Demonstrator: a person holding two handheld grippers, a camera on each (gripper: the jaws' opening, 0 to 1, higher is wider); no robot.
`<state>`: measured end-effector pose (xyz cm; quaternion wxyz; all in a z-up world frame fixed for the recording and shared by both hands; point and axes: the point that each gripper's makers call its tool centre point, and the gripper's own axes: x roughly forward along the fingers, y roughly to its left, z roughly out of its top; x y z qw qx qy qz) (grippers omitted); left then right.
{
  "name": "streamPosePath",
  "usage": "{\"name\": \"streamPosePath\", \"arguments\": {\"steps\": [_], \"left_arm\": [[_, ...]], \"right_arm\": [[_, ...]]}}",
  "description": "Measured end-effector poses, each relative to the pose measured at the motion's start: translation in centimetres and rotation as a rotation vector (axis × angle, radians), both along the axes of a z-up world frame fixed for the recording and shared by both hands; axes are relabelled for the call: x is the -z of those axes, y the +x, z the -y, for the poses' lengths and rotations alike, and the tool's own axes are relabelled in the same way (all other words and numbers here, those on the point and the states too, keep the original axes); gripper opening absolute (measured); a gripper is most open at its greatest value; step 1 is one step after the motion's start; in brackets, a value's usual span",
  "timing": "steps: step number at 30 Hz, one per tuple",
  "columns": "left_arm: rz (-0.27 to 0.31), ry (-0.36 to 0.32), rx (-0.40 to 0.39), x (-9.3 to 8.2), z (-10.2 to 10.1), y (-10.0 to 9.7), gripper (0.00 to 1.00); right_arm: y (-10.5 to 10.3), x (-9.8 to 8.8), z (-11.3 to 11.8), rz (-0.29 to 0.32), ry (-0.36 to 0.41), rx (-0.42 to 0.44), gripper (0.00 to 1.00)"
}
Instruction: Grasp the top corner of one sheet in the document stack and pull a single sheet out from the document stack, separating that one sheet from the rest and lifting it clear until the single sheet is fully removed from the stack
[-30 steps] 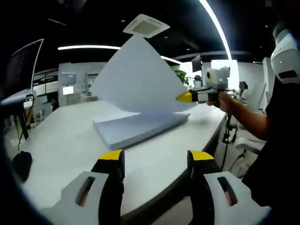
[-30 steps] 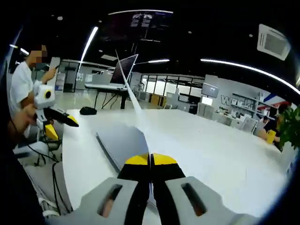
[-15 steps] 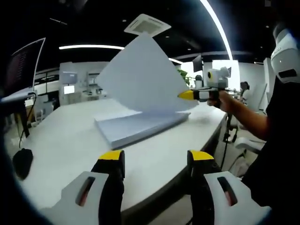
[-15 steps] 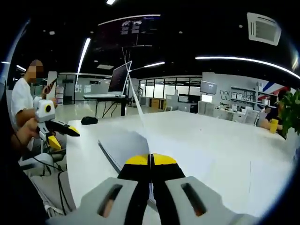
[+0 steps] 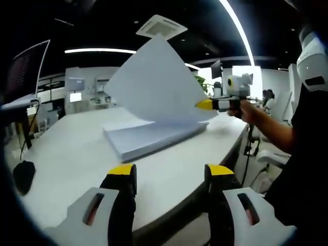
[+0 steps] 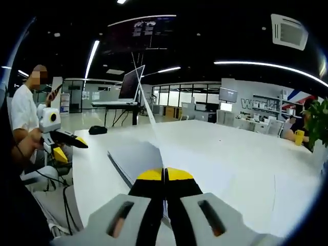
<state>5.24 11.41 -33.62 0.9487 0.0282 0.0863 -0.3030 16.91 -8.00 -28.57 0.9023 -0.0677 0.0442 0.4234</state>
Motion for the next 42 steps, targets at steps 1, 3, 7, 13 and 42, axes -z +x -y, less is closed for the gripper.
{"name": "streamPosePath", "arguments": {"steps": [1, 3, 7, 13, 42], "left_arm": [[-0.001, 0.002, 0.001, 0.1, 0.0, 0.0, 0.53], [-0.004, 0.001, 0.000, 0.2, 0.0, 0.0, 0.53], [-0.011, -0.001, -0.002, 0.4, -0.3, 0.0, 0.53], [0.004, -0.004, -0.003, -0.1, -0.3, 0.1, 0.53], [0.009, 0.004, -0.005, -0.4, -0.2, -0.2, 0.53]], "right_arm": [[-0.1, 0.0, 0.0, -0.005, 0.006, -0.001, 0.01], [-0.2, -0.3, 0.0, -0.022, 0.020, -0.008, 0.01], [-0.4, -0.7, 0.1, -0.025, 0.030, -0.003, 0.01], [-1.0, -2.3, 0.4, -0.022, 0.067, -0.003, 0.01], [-6.8, -11.6, 2.8, 0.017, 0.317, -0.127, 0.01]]}}
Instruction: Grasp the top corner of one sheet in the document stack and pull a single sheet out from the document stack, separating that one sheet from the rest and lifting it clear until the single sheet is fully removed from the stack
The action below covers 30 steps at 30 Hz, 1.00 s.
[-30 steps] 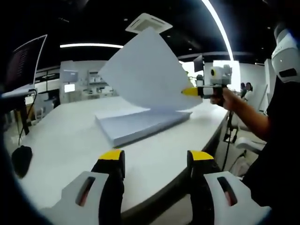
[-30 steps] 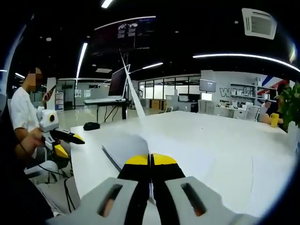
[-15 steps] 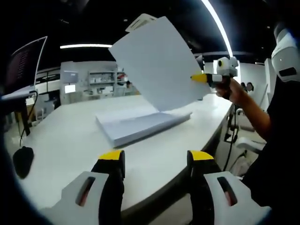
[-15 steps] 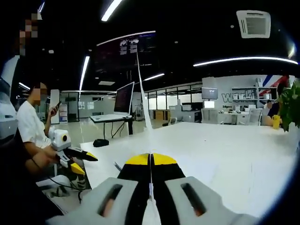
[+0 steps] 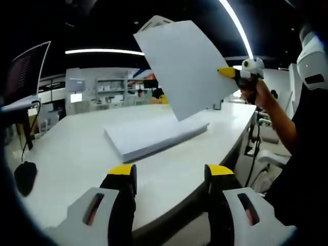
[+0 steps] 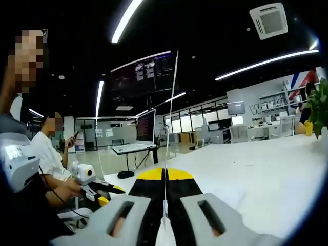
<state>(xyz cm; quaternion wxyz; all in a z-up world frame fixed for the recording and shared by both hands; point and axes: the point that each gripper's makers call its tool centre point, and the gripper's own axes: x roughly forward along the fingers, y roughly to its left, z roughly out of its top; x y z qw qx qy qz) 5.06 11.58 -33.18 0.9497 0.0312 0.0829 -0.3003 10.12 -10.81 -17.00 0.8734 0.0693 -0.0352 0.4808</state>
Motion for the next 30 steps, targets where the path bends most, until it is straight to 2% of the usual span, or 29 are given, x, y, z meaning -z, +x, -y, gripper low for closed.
{"name": "streamPosePath", "arguments": {"steps": [5, 10, 23, 30], "left_arm": [[0.001, -0.001, 0.004, 0.0, 0.0, 0.0, 0.53], [-0.002, -0.002, -0.001, 0.2, -0.1, -0.1, 0.53], [-0.002, -0.009, 0.008, 0.2, 0.2, 0.1, 0.53], [-0.004, -0.007, 0.005, 0.3, 0.0, 0.1, 0.53]], "right_arm": [[-0.5, -0.6, -0.3, 0.061, -0.050, 0.033, 0.01], [-0.6, -0.3, -0.5, 0.075, -0.087, 0.047, 0.01], [-0.3, 0.6, -0.3, 0.061, -0.111, 0.048, 0.01], [0.5, 1.5, 1.0, 0.021, -0.120, 0.071, 0.01]]}}
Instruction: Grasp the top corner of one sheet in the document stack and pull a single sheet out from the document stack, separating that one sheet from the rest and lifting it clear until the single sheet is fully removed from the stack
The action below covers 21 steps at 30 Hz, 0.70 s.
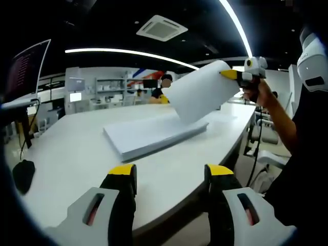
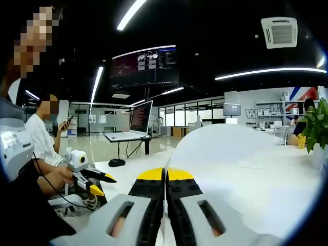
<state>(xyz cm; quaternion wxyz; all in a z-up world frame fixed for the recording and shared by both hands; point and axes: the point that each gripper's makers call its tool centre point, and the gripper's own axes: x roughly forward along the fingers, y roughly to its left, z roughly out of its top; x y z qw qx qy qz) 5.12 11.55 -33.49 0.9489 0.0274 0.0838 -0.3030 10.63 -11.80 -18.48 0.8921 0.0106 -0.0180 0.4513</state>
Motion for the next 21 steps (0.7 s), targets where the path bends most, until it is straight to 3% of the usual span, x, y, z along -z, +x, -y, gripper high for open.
{"name": "streamPosePath", "arguments": {"steps": [21], "left_arm": [[0.003, -0.007, 0.013, -0.4, 0.3, 0.3, 0.53]], "right_arm": [[1.5, 0.3, 3.9, -0.058, -0.019, 0.074, 0.01]]}}
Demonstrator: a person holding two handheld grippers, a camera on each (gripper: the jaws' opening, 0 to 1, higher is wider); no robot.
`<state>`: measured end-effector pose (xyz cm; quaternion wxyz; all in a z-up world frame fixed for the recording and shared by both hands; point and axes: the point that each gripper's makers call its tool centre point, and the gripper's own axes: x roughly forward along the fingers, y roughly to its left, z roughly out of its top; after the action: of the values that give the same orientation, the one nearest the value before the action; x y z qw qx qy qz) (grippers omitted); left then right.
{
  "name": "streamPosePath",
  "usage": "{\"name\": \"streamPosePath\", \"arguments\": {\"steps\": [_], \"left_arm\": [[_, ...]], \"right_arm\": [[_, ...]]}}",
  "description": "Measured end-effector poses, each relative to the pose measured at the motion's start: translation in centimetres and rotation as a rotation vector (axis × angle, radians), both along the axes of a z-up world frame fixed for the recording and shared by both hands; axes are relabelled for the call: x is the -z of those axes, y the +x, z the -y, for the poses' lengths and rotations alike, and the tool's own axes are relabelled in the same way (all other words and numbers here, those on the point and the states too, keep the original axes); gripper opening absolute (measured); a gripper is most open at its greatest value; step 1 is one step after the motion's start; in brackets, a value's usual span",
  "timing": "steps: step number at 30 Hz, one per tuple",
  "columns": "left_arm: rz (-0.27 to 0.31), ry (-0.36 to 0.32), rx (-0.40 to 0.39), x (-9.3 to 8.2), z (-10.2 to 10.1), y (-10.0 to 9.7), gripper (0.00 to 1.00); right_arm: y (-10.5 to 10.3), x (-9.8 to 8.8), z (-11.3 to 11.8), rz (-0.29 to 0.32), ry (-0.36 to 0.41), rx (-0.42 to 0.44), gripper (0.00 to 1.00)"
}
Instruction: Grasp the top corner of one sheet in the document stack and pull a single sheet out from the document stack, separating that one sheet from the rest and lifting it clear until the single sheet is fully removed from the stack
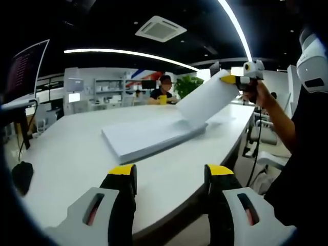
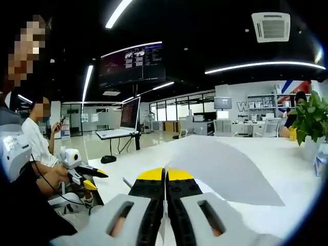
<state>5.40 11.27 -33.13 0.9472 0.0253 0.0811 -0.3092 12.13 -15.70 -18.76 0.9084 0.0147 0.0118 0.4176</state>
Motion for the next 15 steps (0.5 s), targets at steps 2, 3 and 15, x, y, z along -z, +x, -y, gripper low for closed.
{"name": "streamPosePath", "arguments": {"steps": [2, 3, 15], "left_arm": [[0.000, -0.002, 0.000, 0.0, 0.0, 0.0, 0.53], [0.000, -0.003, 0.000, 0.1, 0.0, 0.0, 0.53], [-0.007, 0.024, 0.004, 0.1, 0.1, -0.4, 0.53]], "right_arm": [[0.2, 0.0, 0.4, -0.008, -0.004, 0.004, 0.01], [0.3, 0.0, 0.7, -0.021, -0.004, 0.003, 0.01], [3.6, 0.6, 4.4, -0.182, 0.008, 0.047, 0.02]]}}
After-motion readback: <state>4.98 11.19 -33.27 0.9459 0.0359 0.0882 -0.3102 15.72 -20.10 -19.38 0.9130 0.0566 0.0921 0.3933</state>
